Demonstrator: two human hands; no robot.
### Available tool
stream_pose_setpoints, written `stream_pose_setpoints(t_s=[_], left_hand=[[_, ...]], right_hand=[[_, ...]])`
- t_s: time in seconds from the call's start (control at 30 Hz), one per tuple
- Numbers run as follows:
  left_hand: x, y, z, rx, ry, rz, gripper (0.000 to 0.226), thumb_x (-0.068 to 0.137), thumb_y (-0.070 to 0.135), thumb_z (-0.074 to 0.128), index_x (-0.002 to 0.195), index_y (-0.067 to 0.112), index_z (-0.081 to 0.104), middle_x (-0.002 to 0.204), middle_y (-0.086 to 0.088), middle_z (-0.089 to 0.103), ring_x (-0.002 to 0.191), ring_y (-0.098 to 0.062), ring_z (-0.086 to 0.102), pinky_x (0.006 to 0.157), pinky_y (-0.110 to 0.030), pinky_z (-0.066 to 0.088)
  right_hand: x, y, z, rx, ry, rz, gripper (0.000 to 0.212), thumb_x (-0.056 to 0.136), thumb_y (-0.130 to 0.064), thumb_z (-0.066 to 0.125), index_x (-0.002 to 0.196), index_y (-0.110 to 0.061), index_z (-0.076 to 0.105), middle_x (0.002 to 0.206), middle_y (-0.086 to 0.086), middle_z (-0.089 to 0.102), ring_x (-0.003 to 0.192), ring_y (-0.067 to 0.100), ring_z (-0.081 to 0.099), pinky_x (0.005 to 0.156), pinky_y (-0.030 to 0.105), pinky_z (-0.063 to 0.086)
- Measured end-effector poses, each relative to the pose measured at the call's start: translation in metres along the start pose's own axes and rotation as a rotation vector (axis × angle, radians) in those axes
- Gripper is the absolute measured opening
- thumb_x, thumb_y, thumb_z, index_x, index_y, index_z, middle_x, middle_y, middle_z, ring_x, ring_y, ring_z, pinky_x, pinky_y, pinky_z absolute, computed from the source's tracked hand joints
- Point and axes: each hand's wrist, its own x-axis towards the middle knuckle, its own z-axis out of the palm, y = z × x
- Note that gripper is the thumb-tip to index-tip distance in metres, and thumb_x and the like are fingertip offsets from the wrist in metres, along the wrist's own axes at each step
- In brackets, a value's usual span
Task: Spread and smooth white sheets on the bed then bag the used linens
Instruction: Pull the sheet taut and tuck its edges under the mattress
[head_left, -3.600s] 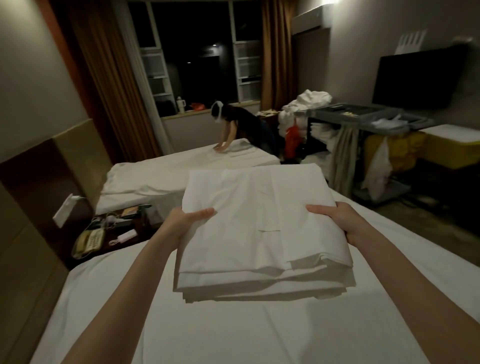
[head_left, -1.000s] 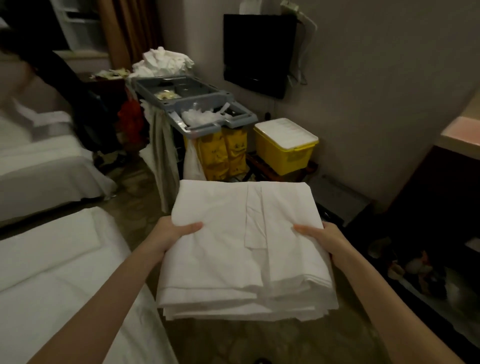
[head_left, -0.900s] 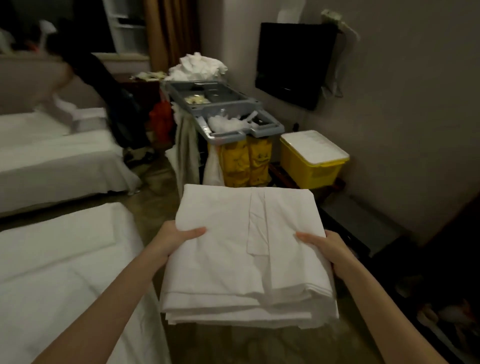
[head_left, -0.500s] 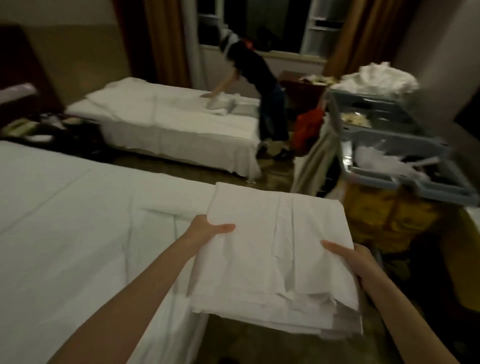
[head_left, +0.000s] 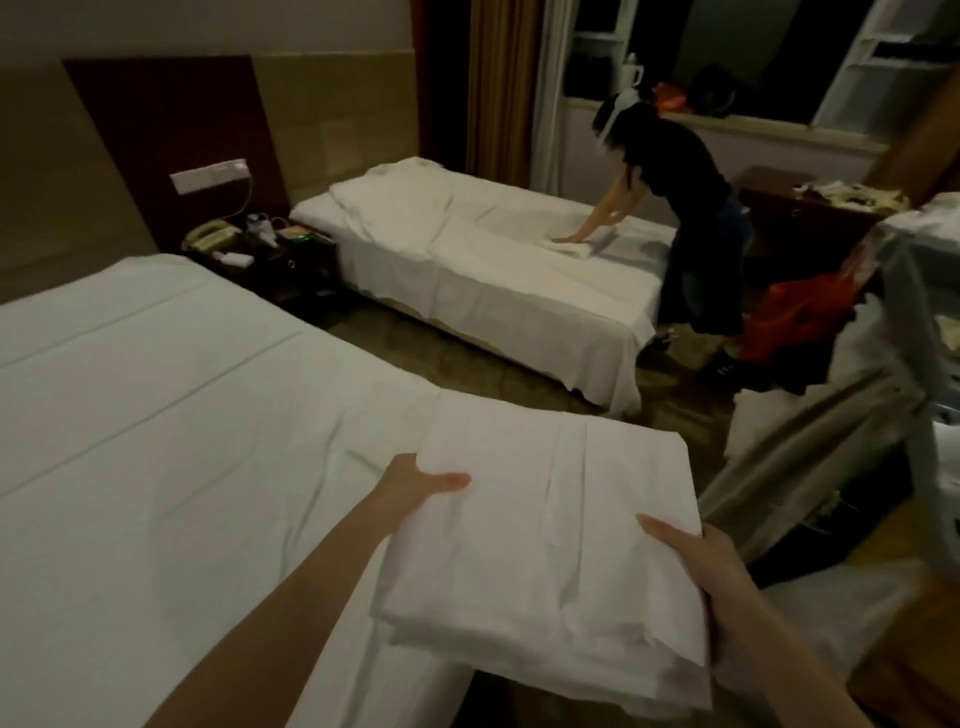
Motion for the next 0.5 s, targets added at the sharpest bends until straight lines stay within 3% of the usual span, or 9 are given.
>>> stream_pose_setpoints(t_s=[0.13,0.33,0.5], left_hand=[[0.063,0.013,-0.003,0.029,0.06,-0.05,0.05,0.069,0.028,0.086,0.11,0.008,0.067,0.104,-0.005,0.071,0.1,-0.027,0.067,0.085,-0.035,0.054],[0.155,0.035,-0.015,0.085,0.142,-0.164,0.063,0.064,0.029,0.089,0.116,0.004,0.063,0.1,-0.002,0.067,0.09,-0.02,0.064,0.064,-0.025,0.051],[0.225,0.033,-0.036,0.135,0.199,-0.199,0.105,0.028,0.055,0.084,0.119,0.005,0.064,0.113,-0.007,0.068,0.102,-0.025,0.065,0.091,-0.039,0.053]], right_hand=[[0.082,-0.022,0.029,-0.016,-0.067,0.007,0.059,0.079,-0.026,0.077,0.128,-0.004,0.051,0.109,0.011,0.059,0.093,0.028,0.056,0.085,0.042,0.045],[0.2,-0.048,0.074,-0.041,-0.133,0.038,0.062,0.077,-0.026,0.079,0.129,-0.003,0.054,0.127,0.016,0.059,0.113,0.037,0.055,0.099,0.052,0.045],[0.272,-0.052,0.122,-0.032,-0.172,0.084,0.062,0.078,-0.024,0.078,0.129,0.001,0.053,0.122,0.014,0.06,0.103,0.031,0.055,0.093,0.043,0.047]])
